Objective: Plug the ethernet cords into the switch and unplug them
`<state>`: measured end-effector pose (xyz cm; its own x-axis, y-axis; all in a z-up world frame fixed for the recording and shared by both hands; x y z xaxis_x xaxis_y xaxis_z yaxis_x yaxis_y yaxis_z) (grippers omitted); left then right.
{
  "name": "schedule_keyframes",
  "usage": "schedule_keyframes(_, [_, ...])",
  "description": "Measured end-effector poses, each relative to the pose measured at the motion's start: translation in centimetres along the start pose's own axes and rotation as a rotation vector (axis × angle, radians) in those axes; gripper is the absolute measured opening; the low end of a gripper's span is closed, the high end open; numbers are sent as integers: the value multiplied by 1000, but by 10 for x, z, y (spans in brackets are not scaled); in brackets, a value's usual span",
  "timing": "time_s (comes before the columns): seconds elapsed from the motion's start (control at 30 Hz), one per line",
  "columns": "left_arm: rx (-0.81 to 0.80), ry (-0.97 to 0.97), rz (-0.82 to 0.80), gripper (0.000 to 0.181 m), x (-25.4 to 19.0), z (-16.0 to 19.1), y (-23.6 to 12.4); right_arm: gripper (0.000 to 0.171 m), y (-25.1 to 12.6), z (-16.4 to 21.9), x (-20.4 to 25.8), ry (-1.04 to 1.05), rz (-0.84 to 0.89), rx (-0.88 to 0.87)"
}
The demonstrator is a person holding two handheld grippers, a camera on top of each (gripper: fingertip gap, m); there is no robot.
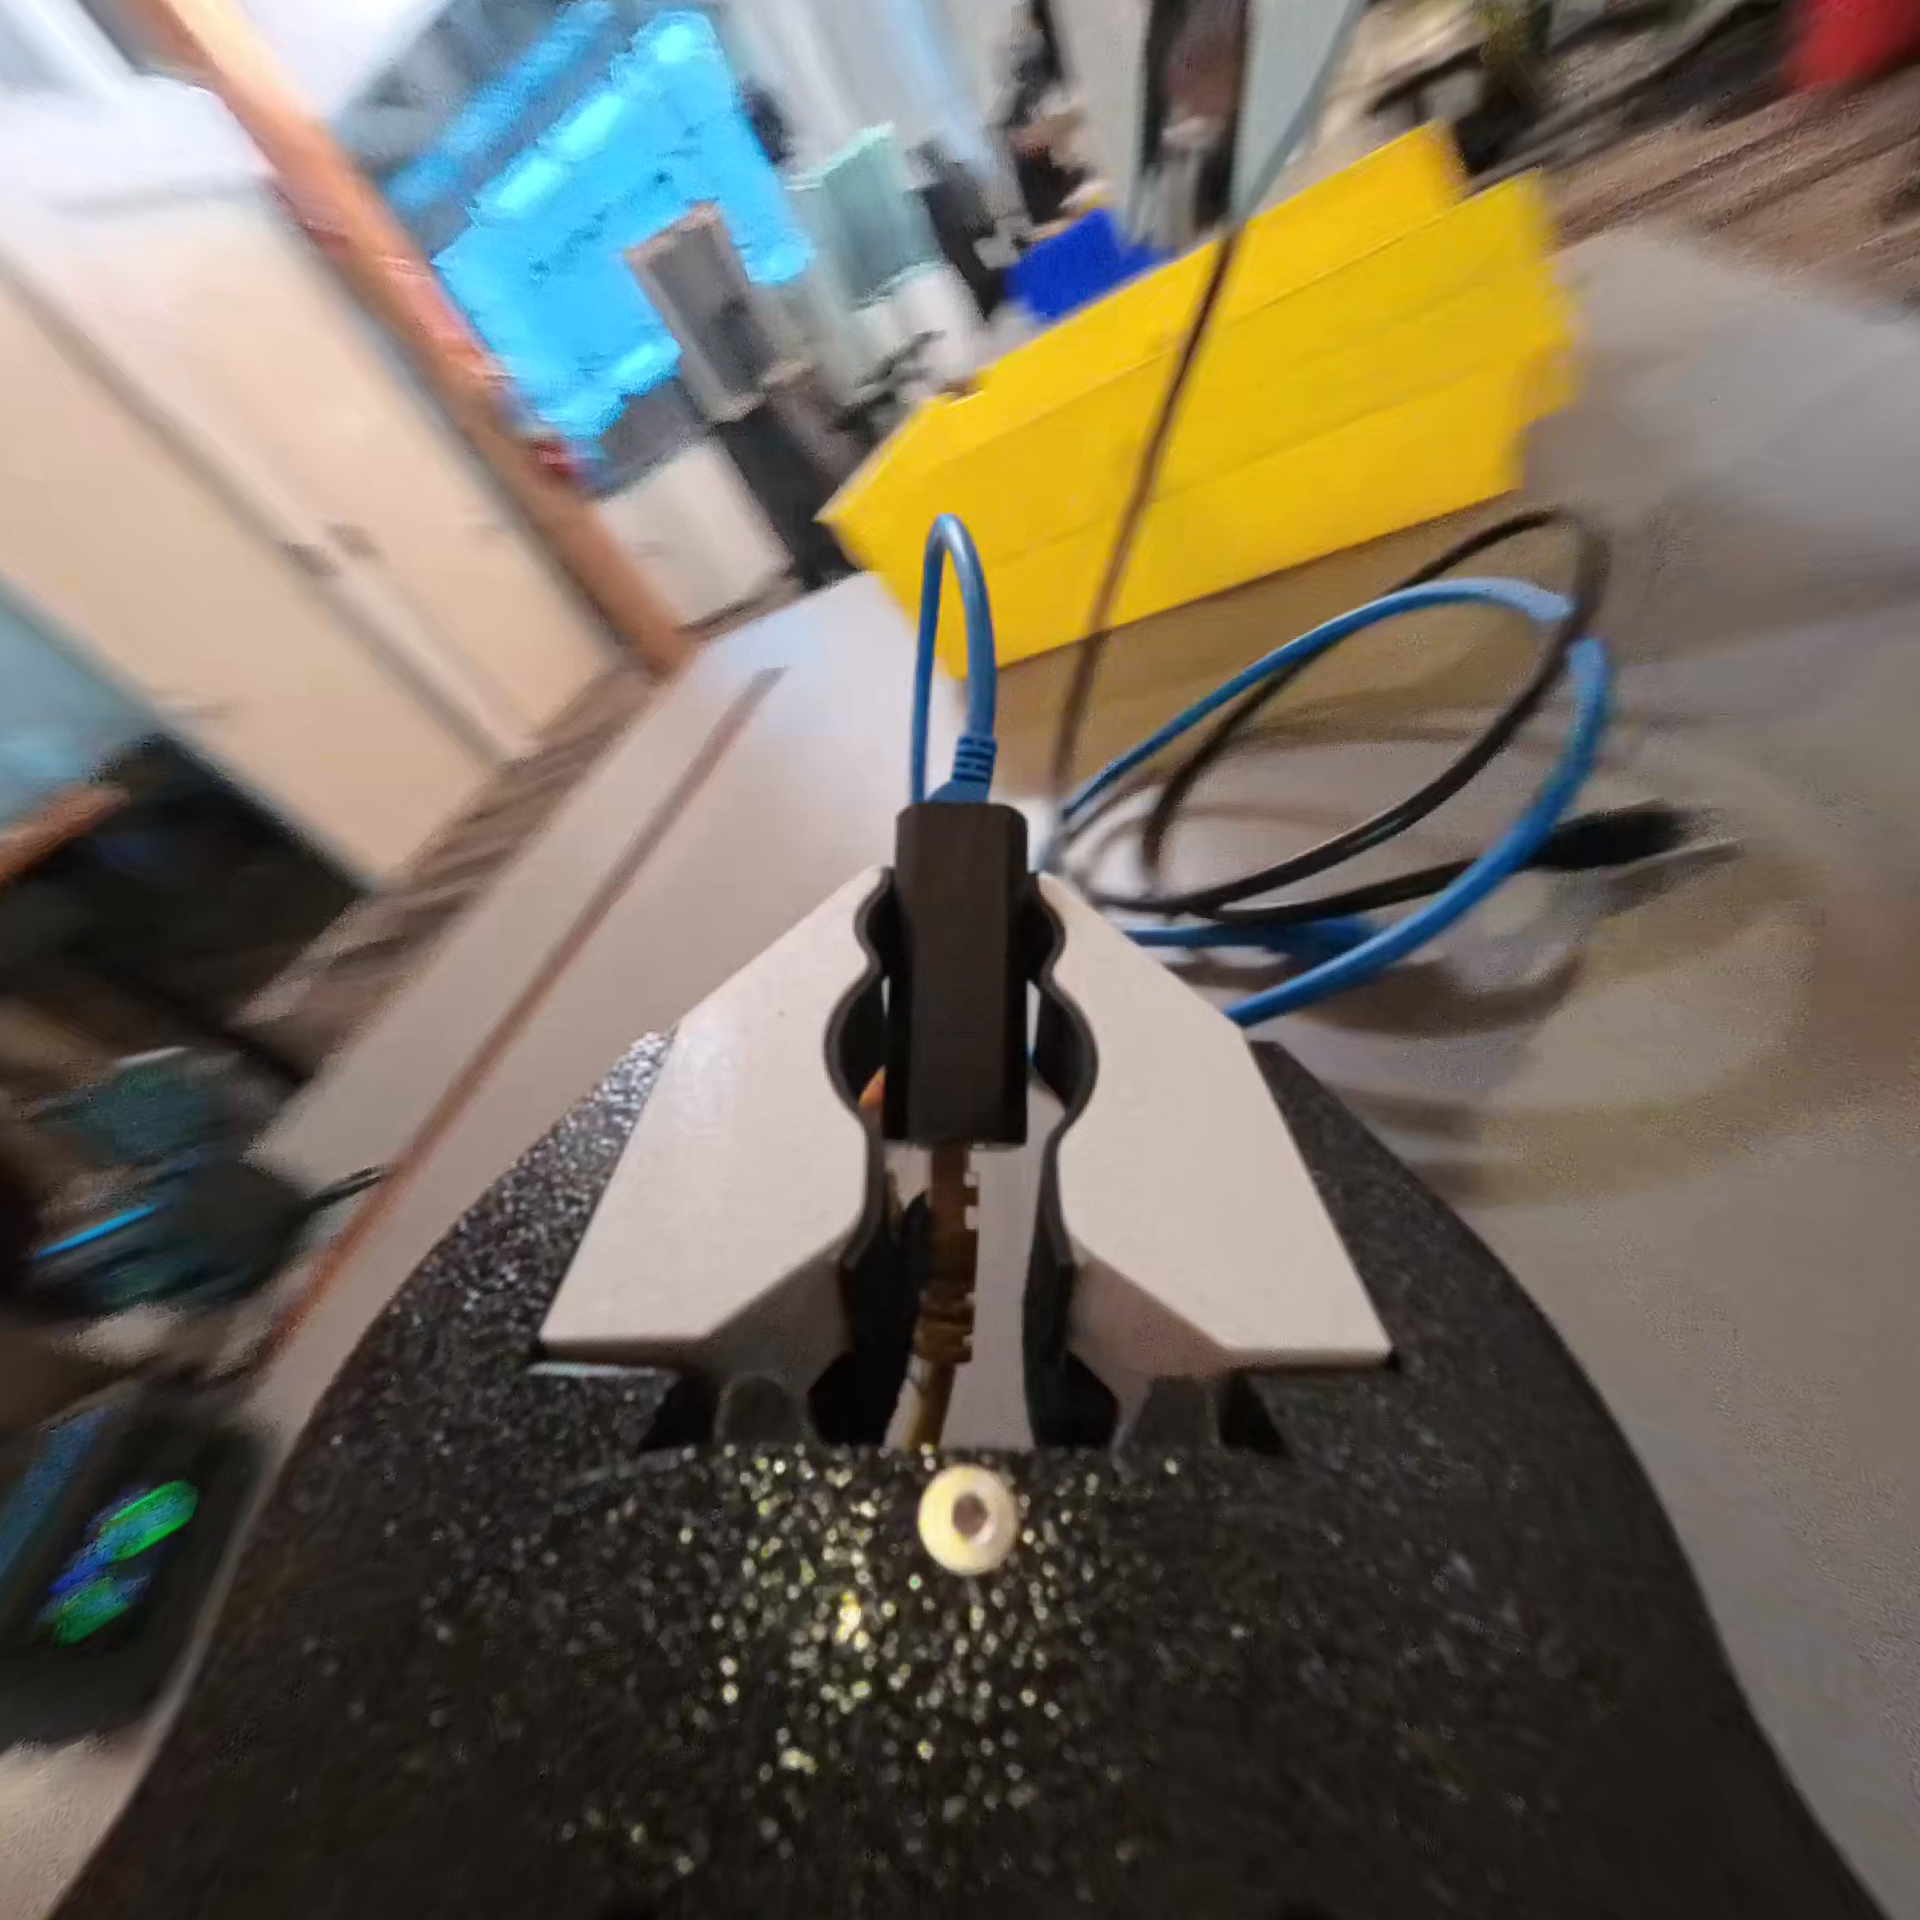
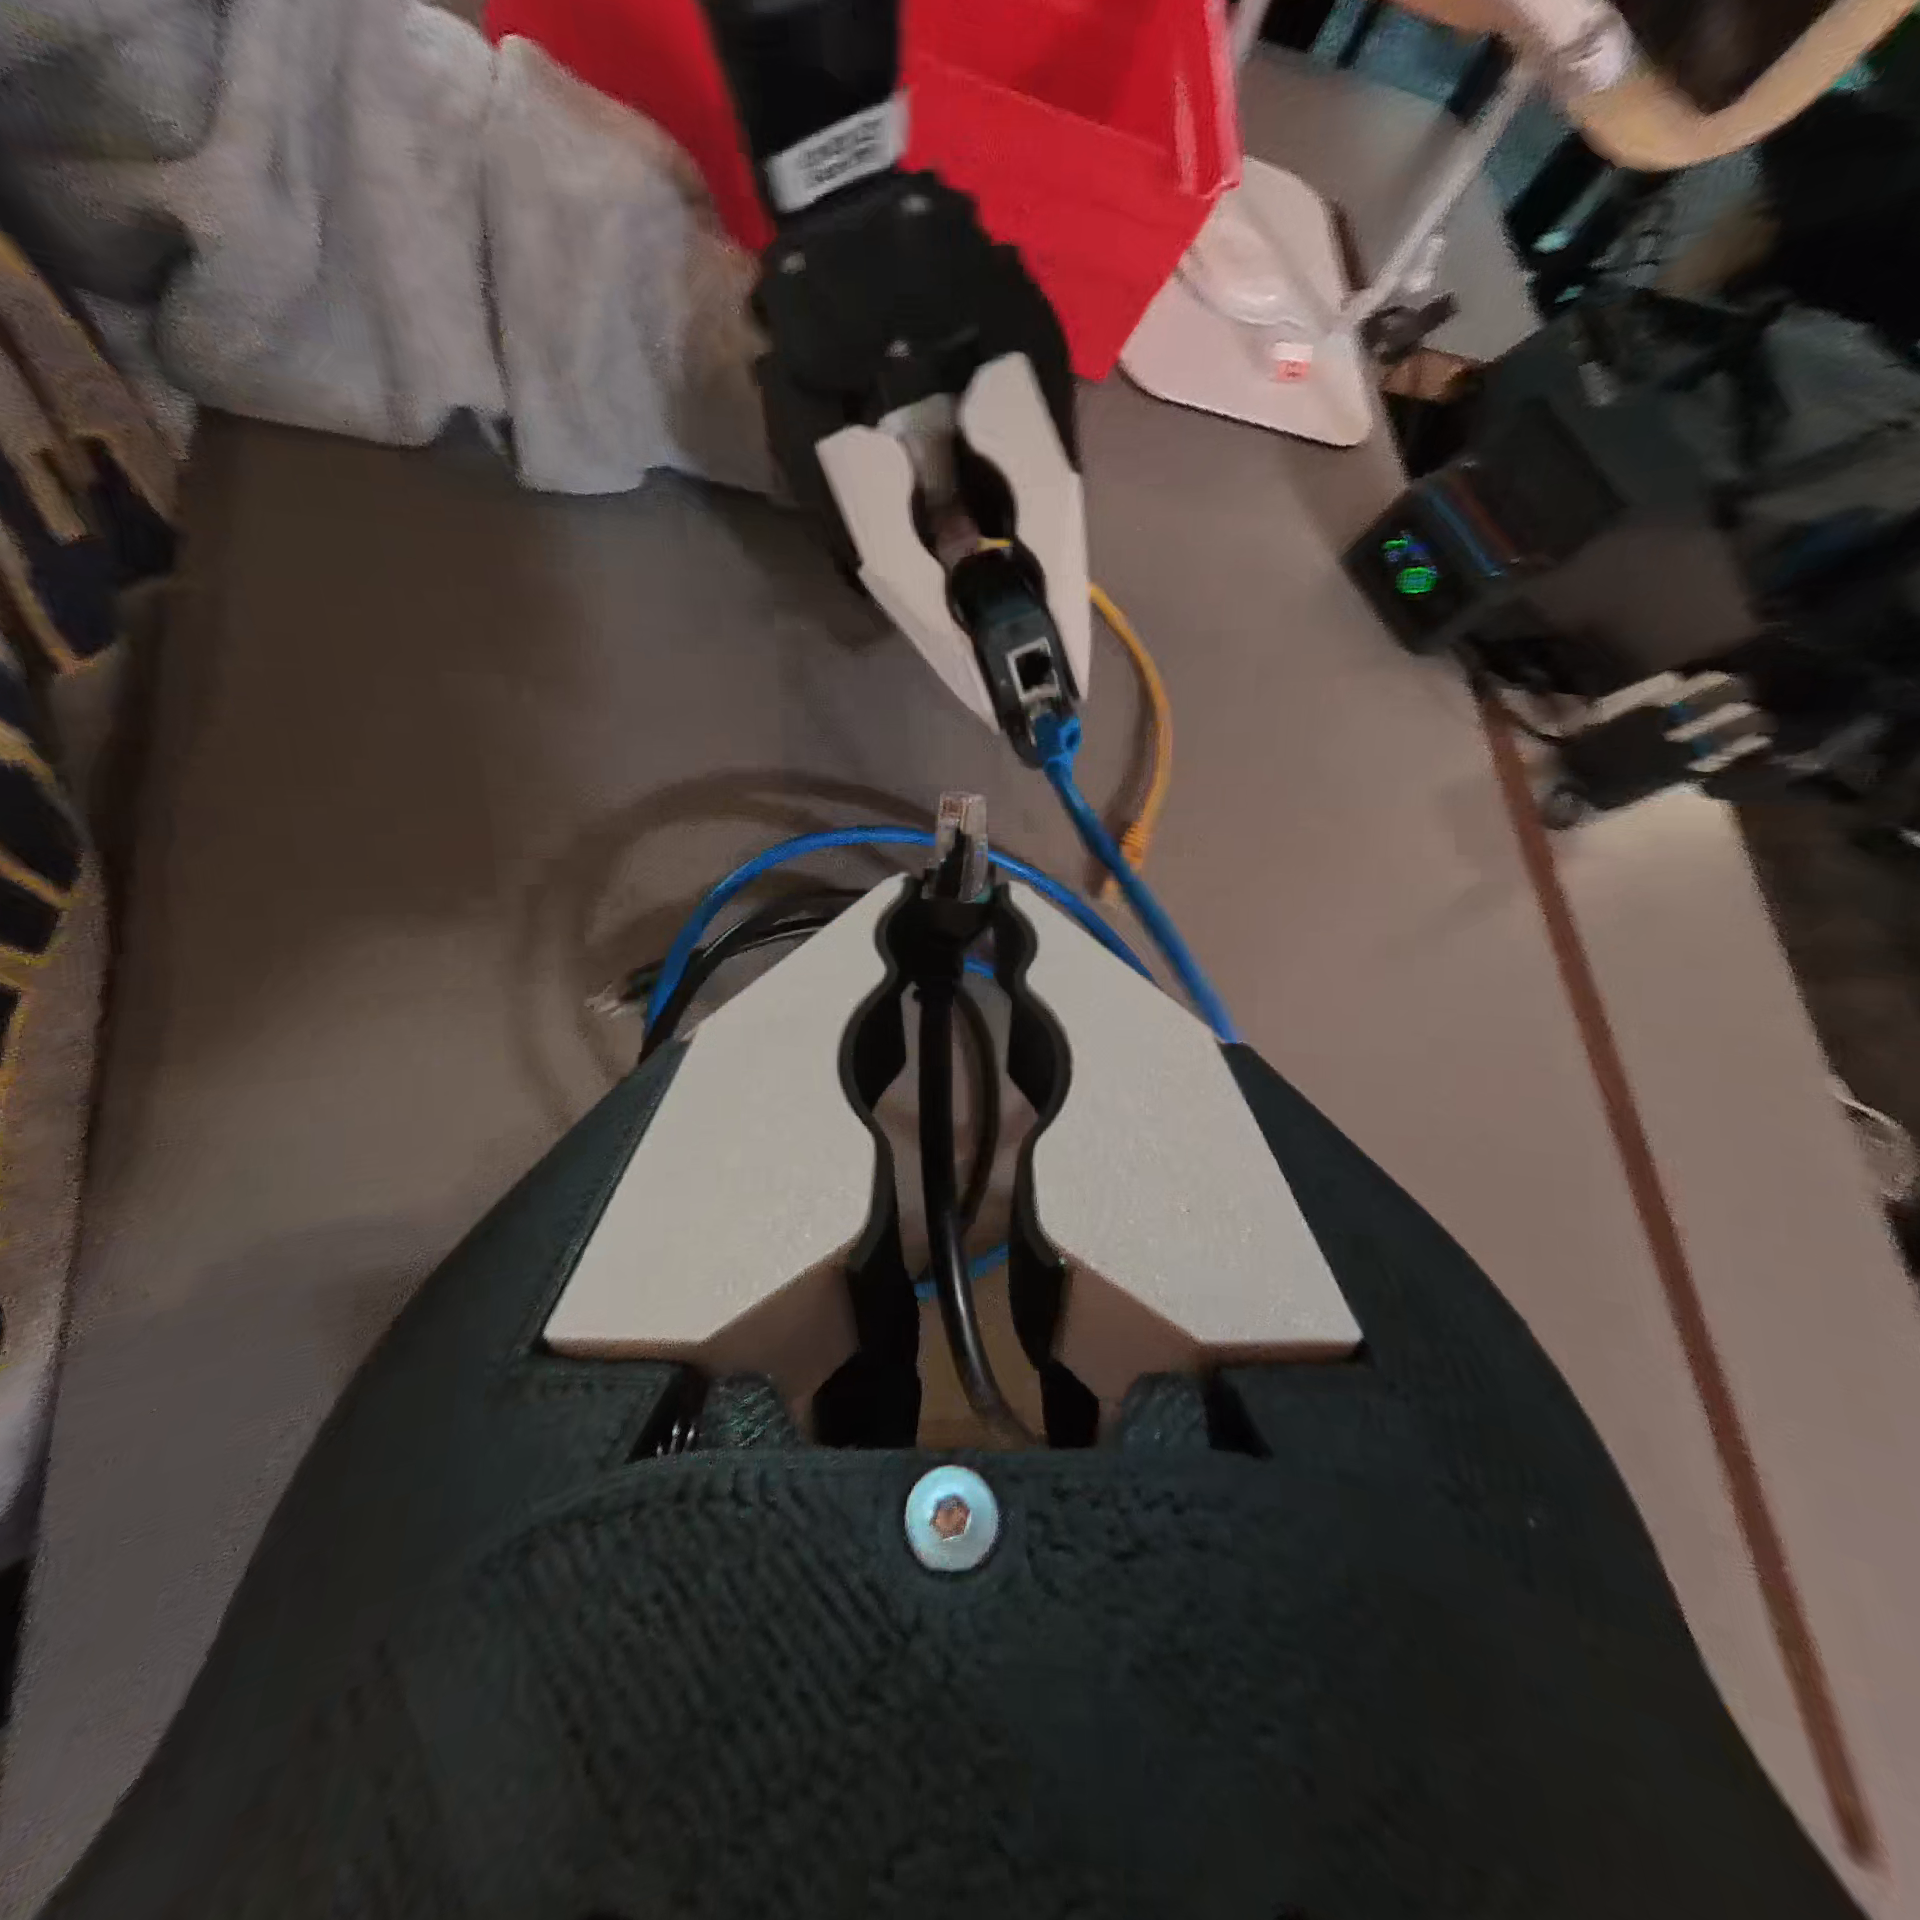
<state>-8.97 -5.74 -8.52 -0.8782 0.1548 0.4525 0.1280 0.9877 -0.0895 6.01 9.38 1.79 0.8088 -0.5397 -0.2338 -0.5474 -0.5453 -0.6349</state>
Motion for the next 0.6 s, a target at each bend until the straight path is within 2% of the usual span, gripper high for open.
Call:
schedule_keyframes(0.03, [-4, 41, -119, 21, 6, 0, -3, 12, -7, -1, -3, -11, 63, 5])
schedule_keyframes(0.17, [-129, -36, -417, 22, 31, -5, -25, 12, -37, -4, -13, -63, 243, 81])
schedule_keyframes(0.27, [-69, -32, -532, 22, 41, 2, -30, 12, -61, -7, -22, -110, 414, 140])
schedule_keyframes(0.37, [-33, -38, -538, 22, 43, 6, -28, 12, -90, -25, -31, -150, 624, 107])
schedule_keyframes(0.5, [-62, -56, -562, 21, 46, 6, -31, 11, -134, -50, -48, -240, 944, 101])
schedule_keyframes(0.6, [-14, -54, -575, 21, 48, 10, -30, 11, -167, -72, -56, -272, 1093, 59])
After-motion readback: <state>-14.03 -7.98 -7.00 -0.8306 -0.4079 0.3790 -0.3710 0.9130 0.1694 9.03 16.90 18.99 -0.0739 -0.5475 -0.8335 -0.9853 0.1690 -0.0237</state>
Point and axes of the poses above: each gripper's, where its closed fingertips meet, y out along the fingers, z out of its underside, x = y × z across the jaws, the point moved 8 cm from there along -y, back along the fingers, and after that the axes turned 5 degrees about -z, right-handed, at the moved point
